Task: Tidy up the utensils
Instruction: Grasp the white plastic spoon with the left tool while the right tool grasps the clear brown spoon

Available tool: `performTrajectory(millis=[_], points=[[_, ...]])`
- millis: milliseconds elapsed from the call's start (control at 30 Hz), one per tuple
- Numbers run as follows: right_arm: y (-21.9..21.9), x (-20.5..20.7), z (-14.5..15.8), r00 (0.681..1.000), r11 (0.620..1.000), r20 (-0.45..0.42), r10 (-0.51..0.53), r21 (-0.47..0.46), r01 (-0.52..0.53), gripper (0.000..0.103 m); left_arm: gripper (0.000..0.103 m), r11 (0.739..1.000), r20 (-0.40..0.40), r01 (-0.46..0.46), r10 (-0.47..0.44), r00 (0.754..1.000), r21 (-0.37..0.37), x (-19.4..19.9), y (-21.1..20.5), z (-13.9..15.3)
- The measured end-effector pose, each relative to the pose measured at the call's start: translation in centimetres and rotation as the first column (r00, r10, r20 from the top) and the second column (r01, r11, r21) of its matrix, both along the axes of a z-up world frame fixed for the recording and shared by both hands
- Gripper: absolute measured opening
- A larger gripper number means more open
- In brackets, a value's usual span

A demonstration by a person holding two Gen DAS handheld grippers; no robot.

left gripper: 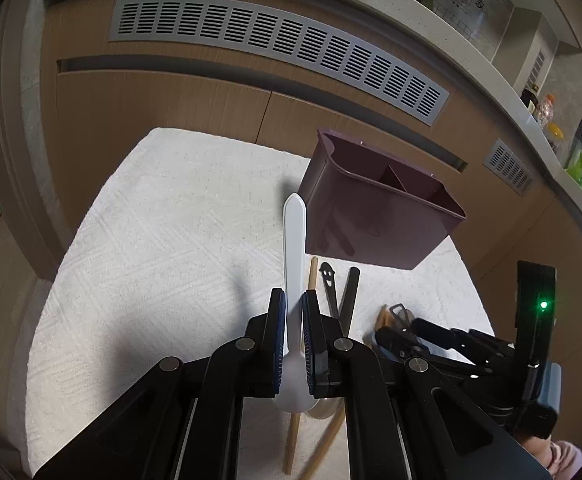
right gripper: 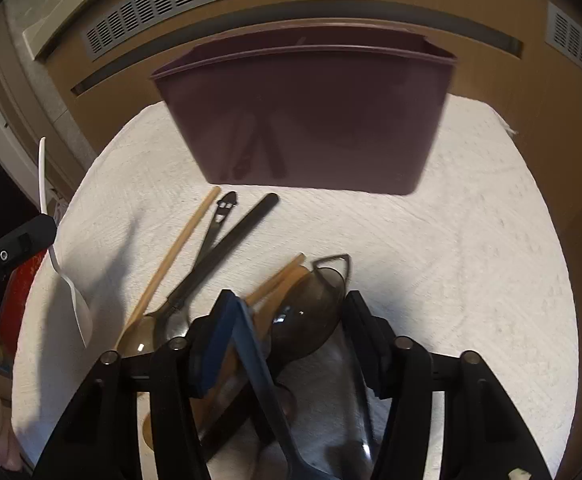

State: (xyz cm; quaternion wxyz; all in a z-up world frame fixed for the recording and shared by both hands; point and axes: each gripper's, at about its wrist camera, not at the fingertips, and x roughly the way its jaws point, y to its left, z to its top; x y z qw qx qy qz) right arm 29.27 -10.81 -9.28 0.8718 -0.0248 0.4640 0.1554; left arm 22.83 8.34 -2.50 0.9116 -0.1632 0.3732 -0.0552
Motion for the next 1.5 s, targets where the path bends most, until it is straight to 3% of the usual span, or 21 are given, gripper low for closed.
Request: performTrajectory(millis=[33, 67, 100, 467, 533, 600, 700, 767, 933, 967, 1033, 1333, 1500], points=[[0.4, -0.1, 0.1, 1.000, 1.000, 0.018, 0.011, -0.023, -0.011, 0.034, 0.009, 1.000, 0.002, -0.001, 0.001, 1.000, -0.006, -0.2, -0.1, -0.2], [0.7, -0.2, 0.4, 0.999, 0.998, 0.041, 0.027, -0.051, -0.025, 0.015, 0.009, 1.000, 0.004, -0.002, 0.002, 1.000, -0.013, -0.3, 0.0, -0.1], [0.8, -0.4, 0.7, 0.998, 0.997, 0.054, 0.045, -0.069, -0.041, 0.003, 0.009, 1.000, 0.005, 0.001, -0.001, 1.000, -0.017, -0.3, -0.1, -0.1], [-4.0, -3.3, 4.2, 0.984, 0.989, 0.120, 0.130, 0.053, -0.137, 0.004, 0.009, 0.999, 0.026, 0.027, -0.026, 0.999, -0.030, -2.0, -1.1, 1.1], [-4.1, -3.9, 4.3, 0.978, 0.987, 0.141, 0.151, 0.029, -0.156, 0.011, 0.009, 0.999, 0.028, 0.024, -0.024, 0.999, -0.023, -2.2, -1.2, 1.3], [-3.6, -3.7, 4.1, 0.977, 0.984, 0.123, 0.173, 0.024, -0.177, 0.028, 0.009, 1.000, 0.029, 0.019, -0.019, 0.999, -0.020, -2.3, -1.2, 1.4], [-2.7, -2.6, 3.2, 0.992, 0.988, 0.048, 0.120, 0.089, -0.124, 0.050, 0.009, 1.000, 0.040, 0.006, -0.006, 0.999, -0.002, -2.6, -1.2, 1.5], [-1.6, -2.0, 2.5, 0.997, 0.991, 0.015, 0.079, 0.106, -0.080, 0.056, 0.009, 1.000, 0.043, -0.002, 0.001, 0.999, 0.013, -2.6, -1.3, 1.5], [1.5, -0.7, 0.1, 0.999, 0.999, -0.026, 0.045, -0.010, -0.045, 0.054, 0.009, 1.000, 0.042, -0.006, 0.005, 0.999, 0.016, -2.7, -1.2, 1.3], [1.7, -0.4, -0.4, 0.998, 0.998, -0.043, 0.052, -0.019, -0.053, 0.034, 0.009, 1.000, 0.043, -0.005, 0.004, 0.999, 0.015, -2.7, -1.2, 1.3], [1.1, -0.4, -0.2, 0.996, 0.997, -0.056, 0.072, 0.031, -0.071, 0.029, 0.009, 1.000, 0.046, 0.000, -0.001, 0.999, 0.011, -2.9, -1.2, 1.4], [-3.8, -3.9, 6.8, 0.980, 0.993, 0.178, 0.087, 0.066, -0.101, 0.029, 0.009, 0.999, 0.087, 0.042, -0.042, 0.995, 0.004, -3.5, -2.5, 3.4], [-5.4, -5.0, 10.7, 0.956, 0.992, 0.284, 0.069, 0.083, -0.096, 0.029, 0.009, 0.997, 0.149, 0.077, -0.078, 0.986, 0.018, -3.3, -3.5, 6.7]])
